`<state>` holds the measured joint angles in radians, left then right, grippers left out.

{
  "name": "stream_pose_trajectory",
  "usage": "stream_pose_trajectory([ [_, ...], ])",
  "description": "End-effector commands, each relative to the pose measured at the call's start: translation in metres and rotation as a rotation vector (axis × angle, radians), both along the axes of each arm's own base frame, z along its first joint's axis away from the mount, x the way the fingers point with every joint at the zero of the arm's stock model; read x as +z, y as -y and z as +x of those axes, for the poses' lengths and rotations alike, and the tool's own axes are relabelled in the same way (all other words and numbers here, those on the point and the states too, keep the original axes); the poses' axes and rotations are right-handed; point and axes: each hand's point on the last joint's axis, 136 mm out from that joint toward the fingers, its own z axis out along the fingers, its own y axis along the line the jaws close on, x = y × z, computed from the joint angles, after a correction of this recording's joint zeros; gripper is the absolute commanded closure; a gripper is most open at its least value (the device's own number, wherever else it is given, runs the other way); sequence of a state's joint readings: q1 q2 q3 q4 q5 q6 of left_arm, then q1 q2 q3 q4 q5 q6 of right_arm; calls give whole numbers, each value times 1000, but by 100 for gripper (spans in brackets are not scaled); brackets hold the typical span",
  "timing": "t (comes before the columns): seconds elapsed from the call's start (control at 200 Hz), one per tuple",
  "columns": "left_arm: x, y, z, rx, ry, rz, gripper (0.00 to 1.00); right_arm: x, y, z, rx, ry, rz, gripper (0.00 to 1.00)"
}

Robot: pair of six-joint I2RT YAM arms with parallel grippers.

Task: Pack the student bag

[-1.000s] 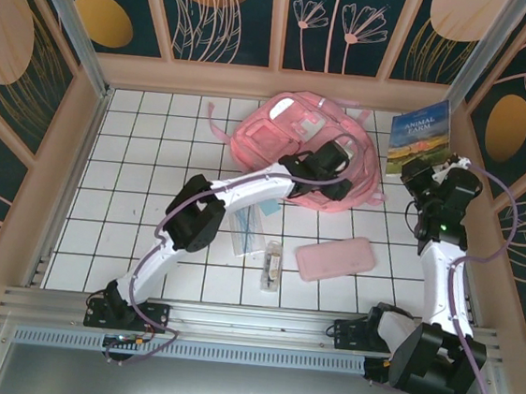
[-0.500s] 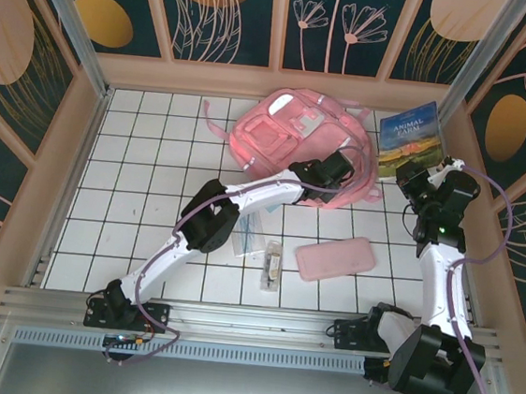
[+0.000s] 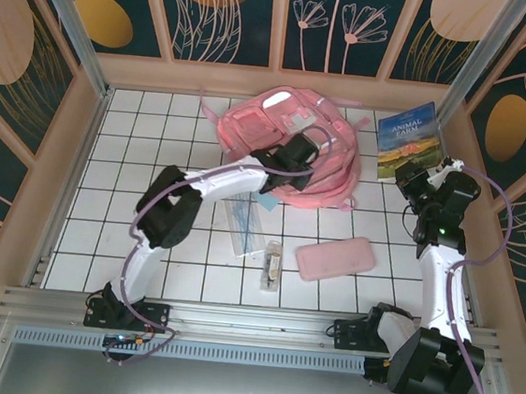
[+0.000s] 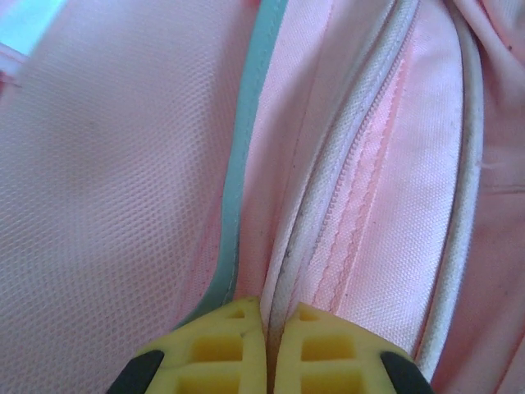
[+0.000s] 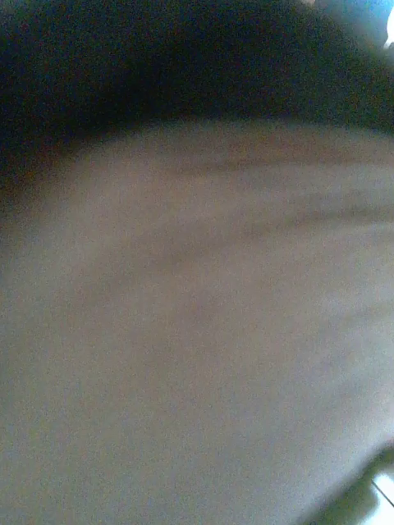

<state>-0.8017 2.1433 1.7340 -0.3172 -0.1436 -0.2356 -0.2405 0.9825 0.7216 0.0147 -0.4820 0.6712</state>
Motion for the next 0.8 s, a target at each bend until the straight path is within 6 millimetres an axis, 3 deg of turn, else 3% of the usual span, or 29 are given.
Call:
stream_pose_trajectory([
  [0.0,79,-3,12,53,92,-222,100,26,-6,-2,33,98,-15,100],
  [0.16,107,-12,17,75,97,-350,100,22,-19,-3,84,90,11,100],
  [0.37,142,-12,21,68,105,-508,100,1,-58,-2,192,47,71,100],
  [0.655,153,-10,20,65,107,-570,100,-36,-116,18,351,-31,212,100],
  [0.795,159,-5,15,31,102,-594,100,-40,-140,31,434,-31,272,100],
])
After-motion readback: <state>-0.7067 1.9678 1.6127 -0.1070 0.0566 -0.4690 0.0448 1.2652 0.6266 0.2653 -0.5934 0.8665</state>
